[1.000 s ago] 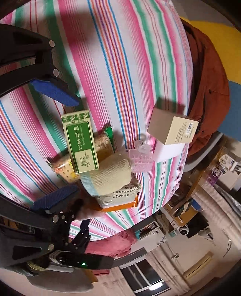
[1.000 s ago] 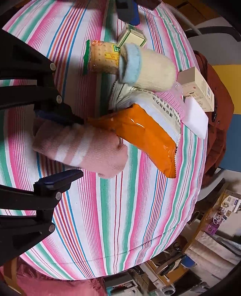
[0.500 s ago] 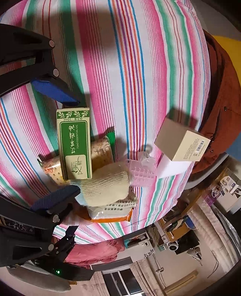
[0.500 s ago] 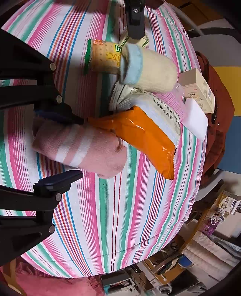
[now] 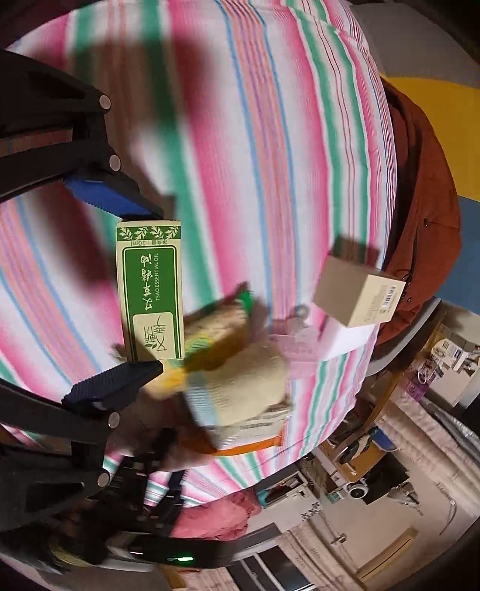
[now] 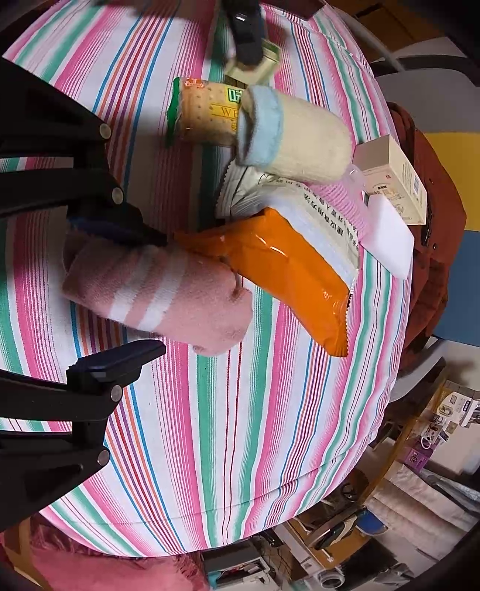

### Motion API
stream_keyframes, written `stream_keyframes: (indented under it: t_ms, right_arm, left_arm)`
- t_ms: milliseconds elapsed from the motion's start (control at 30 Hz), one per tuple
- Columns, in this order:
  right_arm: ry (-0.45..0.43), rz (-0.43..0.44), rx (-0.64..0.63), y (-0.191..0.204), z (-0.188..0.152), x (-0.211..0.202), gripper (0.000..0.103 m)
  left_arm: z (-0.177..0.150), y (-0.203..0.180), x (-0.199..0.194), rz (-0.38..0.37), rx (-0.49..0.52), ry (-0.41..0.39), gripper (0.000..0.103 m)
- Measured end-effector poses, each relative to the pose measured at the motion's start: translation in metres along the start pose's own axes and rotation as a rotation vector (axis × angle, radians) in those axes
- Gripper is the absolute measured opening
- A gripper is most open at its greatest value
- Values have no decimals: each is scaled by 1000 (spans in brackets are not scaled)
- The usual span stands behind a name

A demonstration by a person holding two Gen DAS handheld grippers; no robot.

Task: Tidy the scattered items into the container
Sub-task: 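Grasp and lift the green essential-oil box with the left tool while the right tool lifts the towel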

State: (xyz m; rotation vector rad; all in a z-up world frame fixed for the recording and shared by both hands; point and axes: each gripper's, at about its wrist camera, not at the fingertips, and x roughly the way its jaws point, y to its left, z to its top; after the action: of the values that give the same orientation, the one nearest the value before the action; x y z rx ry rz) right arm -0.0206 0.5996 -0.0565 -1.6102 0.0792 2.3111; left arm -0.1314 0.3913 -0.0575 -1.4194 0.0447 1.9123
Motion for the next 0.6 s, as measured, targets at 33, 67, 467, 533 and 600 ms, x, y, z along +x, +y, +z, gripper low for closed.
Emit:
stream_keyframes:
  t_ms: [33, 67, 467, 533, 600]
  right_arm:
    - [0, 4, 3, 0, 0, 0, 51]
    - [2, 9, 8, -1, 0, 0, 51]
    - [-5, 69, 77, 1, -7, -4, 38]
    - [-11, 79, 127, 2, -13, -6, 37]
    - [-27, 72, 159, 10, -21, -9, 36]
  left_arm:
    - [-8, 0, -5, 7, 15, -5, 76]
    - [-17, 0, -9, 16, 35, -7, 76]
    - [-113, -9, -53, 83, 241, -80, 76]
    - [-126, -8, -59, 80, 263, -101, 76]
    - [-134, -6, -64, 70, 265, -112, 76]
